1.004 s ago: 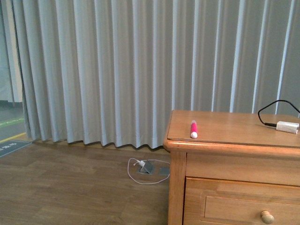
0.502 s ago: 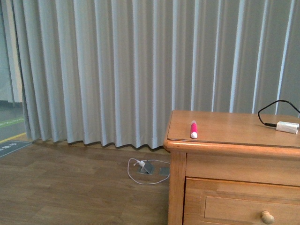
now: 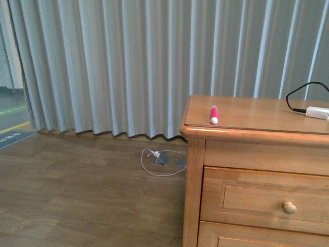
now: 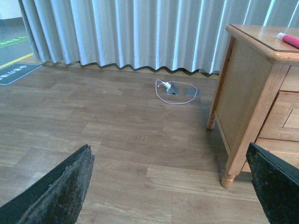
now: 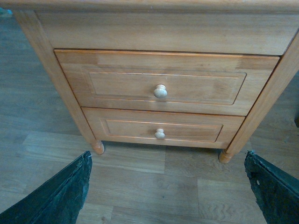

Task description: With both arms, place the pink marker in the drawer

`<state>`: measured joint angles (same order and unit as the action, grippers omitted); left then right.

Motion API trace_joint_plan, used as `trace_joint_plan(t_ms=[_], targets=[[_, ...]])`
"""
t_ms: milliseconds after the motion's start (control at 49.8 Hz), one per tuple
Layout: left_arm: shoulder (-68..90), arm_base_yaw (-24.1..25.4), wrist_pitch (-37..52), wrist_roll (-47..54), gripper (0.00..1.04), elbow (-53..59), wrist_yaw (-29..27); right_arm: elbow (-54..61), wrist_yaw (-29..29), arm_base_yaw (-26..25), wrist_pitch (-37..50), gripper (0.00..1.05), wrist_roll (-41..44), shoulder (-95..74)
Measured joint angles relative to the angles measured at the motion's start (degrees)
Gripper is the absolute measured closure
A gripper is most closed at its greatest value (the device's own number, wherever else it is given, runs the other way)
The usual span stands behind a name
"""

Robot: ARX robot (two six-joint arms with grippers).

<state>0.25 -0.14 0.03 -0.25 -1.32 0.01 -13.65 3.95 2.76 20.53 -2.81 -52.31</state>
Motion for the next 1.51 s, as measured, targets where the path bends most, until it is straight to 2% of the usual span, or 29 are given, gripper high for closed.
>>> trace_joint_plan(t_ms=[201, 422, 1045, 1507], targets=[[0.0, 0.0, 0.0, 0.0, 0.06, 0.0, 0.0, -8.5, 1.92, 0.28, 14.45, 0.08, 0.85, -25.7], [0.0, 0.0, 0.0, 0.0, 0.06, 0.0, 0.0, -20.35, 3.52, -0.07, 22.43, 0.08, 1.75, -48.17], [0.0, 0.0, 0.0, 0.0, 0.06, 0.0, 0.0, -42.75, 4.83, -0.2, 21.94, 0.08, 2.82, -72.06], [0.0, 0.0, 0.0, 0.0, 0.06, 0.0, 0.0, -47.01, 5.46, -1.09, 20.83, 0.08, 2.84, -77.02]])
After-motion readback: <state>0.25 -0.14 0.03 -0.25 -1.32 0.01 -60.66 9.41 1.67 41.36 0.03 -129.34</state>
